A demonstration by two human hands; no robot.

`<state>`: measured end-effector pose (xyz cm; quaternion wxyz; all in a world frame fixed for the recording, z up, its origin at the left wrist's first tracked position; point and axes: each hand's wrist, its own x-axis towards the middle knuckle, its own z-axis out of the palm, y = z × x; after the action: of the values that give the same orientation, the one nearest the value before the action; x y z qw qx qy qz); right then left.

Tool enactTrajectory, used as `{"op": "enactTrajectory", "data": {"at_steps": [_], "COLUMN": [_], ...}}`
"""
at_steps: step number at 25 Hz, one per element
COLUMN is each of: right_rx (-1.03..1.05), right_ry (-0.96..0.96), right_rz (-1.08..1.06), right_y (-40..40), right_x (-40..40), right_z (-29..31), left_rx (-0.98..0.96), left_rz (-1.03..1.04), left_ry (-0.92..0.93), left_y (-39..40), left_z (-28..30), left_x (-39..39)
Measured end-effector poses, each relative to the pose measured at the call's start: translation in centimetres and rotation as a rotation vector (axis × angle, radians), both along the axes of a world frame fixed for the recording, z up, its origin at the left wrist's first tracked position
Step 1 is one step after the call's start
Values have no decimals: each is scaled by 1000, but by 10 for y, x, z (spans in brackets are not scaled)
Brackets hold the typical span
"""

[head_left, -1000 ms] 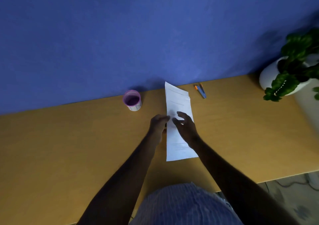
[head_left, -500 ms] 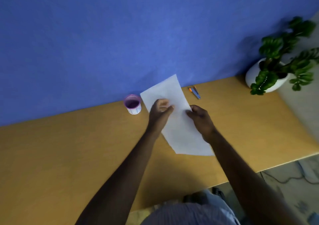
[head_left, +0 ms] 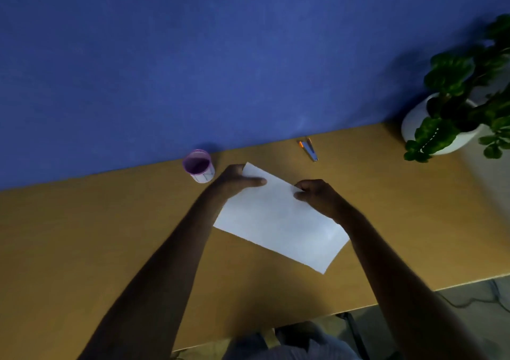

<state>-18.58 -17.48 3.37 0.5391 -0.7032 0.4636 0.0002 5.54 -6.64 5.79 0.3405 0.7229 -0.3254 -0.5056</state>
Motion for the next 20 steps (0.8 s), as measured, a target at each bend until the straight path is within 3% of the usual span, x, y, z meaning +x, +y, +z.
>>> {"op": "enactTrajectory", "data": {"at_steps": [3,6,9,14,20], "right_rx": [-187,-317,-411,-481,-568], "right_ry": [124,107,33,-75,126], "right_rz": [137,124,-36,-483,-665], "right_y": [-18,-24,-32,-74,-134], "right_x": [9,15,21,31,54], "right_z": [-41,-81,-121,-161,-184], "left_rx": [26,52,100,66,41], "left_rz": [97,241,311,375,371], "left_ry": [-51,-46,-30,-43,-23], "left_y": [-11,-18,-22,-20,-14], "left_z": [-39,-80,-118,-161,-183], "left_x": [-18,-17,-11,1,7]}}
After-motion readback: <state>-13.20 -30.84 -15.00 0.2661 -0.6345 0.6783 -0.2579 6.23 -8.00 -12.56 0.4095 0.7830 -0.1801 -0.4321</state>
